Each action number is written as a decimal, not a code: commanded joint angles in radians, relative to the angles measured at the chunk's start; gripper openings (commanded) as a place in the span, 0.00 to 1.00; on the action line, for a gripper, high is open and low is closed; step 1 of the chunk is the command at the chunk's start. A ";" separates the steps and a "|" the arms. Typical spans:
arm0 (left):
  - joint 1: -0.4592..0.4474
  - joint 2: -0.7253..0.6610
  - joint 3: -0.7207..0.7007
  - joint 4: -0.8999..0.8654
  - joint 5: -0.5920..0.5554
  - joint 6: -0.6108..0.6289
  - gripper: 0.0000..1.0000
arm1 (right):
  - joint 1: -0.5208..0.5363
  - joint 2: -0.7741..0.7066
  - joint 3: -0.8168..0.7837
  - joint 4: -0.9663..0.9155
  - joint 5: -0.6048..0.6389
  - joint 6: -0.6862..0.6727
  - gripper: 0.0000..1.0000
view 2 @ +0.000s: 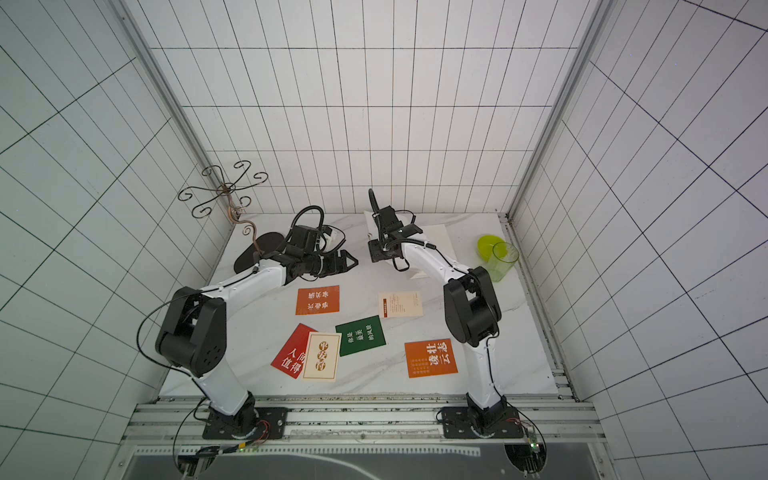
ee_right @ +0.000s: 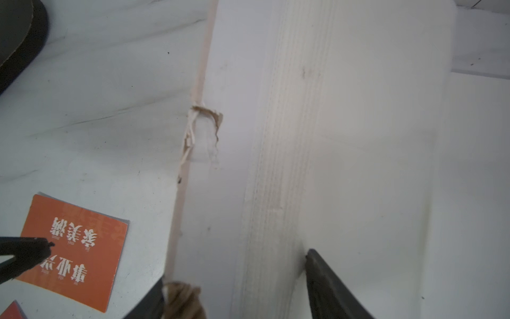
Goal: Place the photos into the photo albums
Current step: Open the photo album at the center of the board.
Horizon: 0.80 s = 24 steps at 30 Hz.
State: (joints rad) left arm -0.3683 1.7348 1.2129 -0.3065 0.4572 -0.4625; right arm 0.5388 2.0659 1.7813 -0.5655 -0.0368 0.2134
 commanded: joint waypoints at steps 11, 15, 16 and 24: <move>0.023 -0.041 -0.012 0.010 -0.022 0.022 0.84 | 0.007 0.086 0.097 0.111 -0.274 0.109 0.72; 0.030 -0.043 -0.014 0.009 -0.026 0.023 0.84 | 0.007 0.087 0.104 0.142 -0.333 0.142 0.71; 0.031 -0.043 -0.015 0.009 -0.026 0.024 0.85 | 0.007 0.082 0.104 0.146 -0.338 0.144 0.71; 0.031 -0.041 -0.016 0.008 -0.025 0.023 0.85 | -0.082 -0.051 -0.043 0.179 -0.244 0.133 0.67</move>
State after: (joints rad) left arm -0.3401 1.7218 1.2091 -0.3073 0.4408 -0.4519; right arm 0.5156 2.1132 1.7760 -0.4278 -0.3191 0.3359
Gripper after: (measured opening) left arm 0.846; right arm 0.670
